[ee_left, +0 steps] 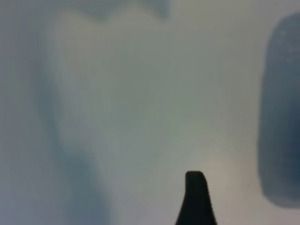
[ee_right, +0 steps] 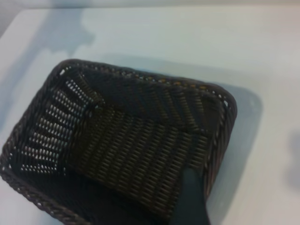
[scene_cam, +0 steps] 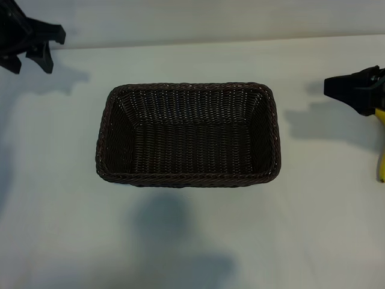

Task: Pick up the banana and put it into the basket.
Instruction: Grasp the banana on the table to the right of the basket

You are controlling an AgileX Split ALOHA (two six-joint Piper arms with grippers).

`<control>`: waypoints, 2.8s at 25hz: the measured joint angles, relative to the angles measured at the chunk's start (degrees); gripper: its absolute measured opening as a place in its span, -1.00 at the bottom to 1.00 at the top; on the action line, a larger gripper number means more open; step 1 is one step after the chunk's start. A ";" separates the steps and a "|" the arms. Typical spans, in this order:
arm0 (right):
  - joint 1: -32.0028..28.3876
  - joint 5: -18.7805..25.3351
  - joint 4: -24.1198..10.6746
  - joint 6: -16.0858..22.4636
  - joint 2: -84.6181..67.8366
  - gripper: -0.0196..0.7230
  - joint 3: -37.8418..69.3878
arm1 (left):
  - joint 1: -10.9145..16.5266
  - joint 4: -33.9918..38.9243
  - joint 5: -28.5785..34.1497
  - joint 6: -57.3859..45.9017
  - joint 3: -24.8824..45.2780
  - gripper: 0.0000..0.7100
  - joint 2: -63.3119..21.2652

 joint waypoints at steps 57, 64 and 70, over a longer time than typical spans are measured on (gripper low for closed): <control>0.00 -6.78 -6.61 4.39 1.18 0.59 0.00 | 7.10 0.57 -8.39 0.03 67.33 0.58 -107.06; 0.00 -8.29 -25.30 25.96 6.23 0.59 -3.45 | 7.10 0.57 -8.39 0.03 67.33 0.58 -107.06; 0.00 -3.36 -43.49 41.74 13.02 0.59 -11.80 | 7.10 0.57 -8.39 0.03 67.33 0.58 -107.06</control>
